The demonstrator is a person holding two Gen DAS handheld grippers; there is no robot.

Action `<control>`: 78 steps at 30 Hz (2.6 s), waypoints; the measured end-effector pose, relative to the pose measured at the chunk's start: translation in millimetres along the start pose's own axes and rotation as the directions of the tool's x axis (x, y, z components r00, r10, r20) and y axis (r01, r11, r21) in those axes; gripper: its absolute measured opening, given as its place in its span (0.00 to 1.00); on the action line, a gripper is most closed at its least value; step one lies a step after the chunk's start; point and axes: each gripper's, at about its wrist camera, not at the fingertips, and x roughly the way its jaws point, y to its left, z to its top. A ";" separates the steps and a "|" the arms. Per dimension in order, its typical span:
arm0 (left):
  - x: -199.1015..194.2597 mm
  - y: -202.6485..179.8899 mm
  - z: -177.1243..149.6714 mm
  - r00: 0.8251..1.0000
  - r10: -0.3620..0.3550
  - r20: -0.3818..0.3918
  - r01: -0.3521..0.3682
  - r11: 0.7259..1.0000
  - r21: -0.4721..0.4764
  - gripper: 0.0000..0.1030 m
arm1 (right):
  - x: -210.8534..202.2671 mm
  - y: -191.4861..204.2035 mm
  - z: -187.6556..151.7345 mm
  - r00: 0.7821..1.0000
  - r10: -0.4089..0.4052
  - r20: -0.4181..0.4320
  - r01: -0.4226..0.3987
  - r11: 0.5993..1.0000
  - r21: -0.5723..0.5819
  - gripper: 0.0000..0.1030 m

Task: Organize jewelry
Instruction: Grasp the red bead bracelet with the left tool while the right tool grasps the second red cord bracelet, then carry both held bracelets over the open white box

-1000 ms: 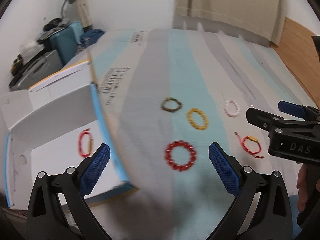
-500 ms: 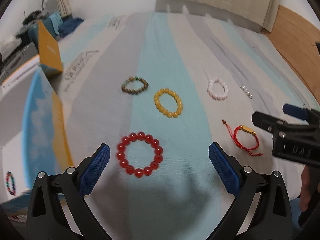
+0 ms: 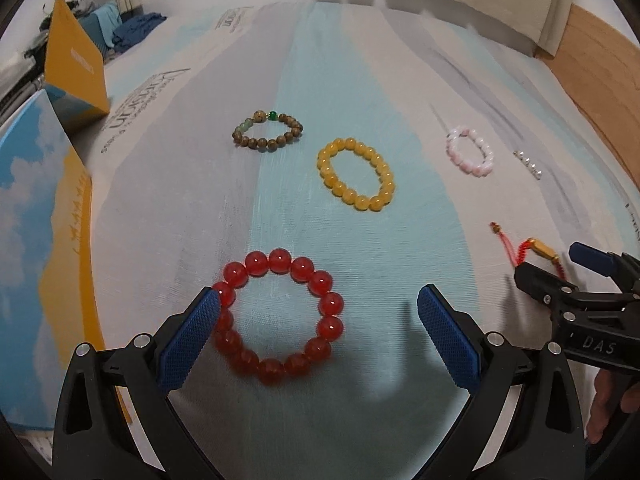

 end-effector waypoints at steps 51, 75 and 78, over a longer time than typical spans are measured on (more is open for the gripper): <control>-22.1 2.3 -2.0 0.999 -0.043 -0.019 0.043 0.999 -0.016 0.12 | -17.8 -29.2 4.0 0.996 0.060 0.063 -0.066 0.993 0.096 0.09; -88.3 2.9 22.8 0.996 -0.085 0.002 0.085 0.996 -0.007 0.12 | -87.9 -6.5 19.5 0.992 0.072 0.101 -0.078 0.995 0.054 0.10; -101.6 5.5 26.3 0.997 -0.078 0.019 0.078 0.997 -0.003 0.12 | -97.6 -0.5 22.7 0.991 0.076 0.109 -0.081 0.996 0.043 0.10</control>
